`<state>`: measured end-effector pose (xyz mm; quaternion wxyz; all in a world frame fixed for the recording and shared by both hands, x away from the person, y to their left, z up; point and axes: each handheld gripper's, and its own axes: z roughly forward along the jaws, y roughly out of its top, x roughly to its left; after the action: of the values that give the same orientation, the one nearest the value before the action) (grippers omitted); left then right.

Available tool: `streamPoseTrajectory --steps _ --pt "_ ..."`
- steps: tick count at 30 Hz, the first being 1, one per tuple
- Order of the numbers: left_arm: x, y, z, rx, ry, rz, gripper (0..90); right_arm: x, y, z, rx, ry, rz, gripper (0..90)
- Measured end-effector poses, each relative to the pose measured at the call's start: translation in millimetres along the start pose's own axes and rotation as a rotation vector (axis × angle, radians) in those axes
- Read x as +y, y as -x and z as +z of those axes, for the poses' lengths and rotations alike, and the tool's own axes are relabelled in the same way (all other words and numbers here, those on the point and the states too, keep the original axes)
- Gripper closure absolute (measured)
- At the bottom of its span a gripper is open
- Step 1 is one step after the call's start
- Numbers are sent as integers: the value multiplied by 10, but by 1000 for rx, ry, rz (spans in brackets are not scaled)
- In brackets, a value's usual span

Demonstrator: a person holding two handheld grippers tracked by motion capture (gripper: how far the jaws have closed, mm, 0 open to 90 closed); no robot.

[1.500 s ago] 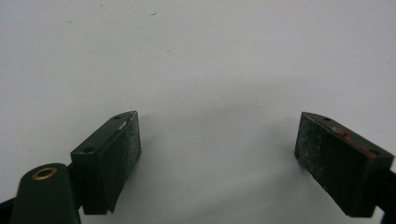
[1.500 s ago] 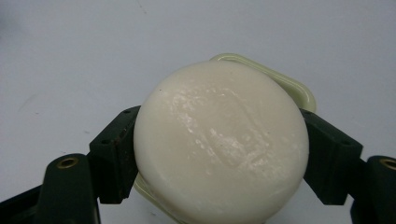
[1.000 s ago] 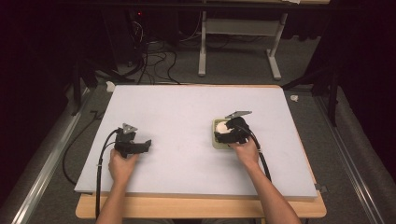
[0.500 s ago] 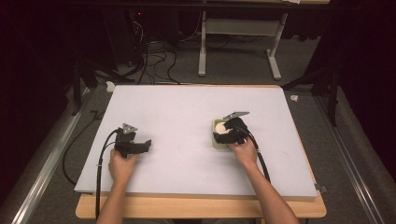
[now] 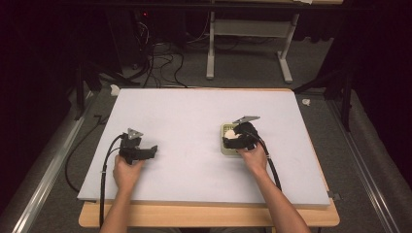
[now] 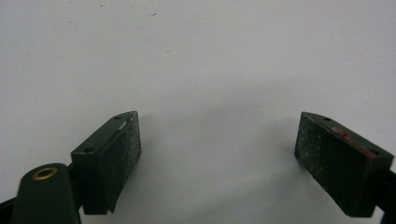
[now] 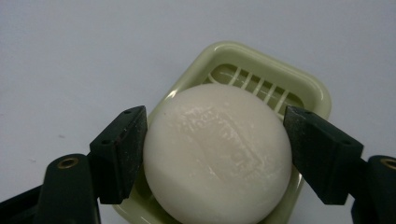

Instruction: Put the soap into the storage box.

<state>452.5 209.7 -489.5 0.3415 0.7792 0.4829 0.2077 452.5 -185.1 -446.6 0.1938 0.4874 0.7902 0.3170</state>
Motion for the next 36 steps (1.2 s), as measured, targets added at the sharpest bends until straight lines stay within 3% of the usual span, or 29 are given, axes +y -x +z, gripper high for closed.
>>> streamPoseTrajectory --steps 18,36 --pt "0 0 1 1 1 0 151 31 31 -147 -1 62 -2 268" --pt "0 -3 0 -1 0 -2 151 15 146 -297 -5 108 39 280"
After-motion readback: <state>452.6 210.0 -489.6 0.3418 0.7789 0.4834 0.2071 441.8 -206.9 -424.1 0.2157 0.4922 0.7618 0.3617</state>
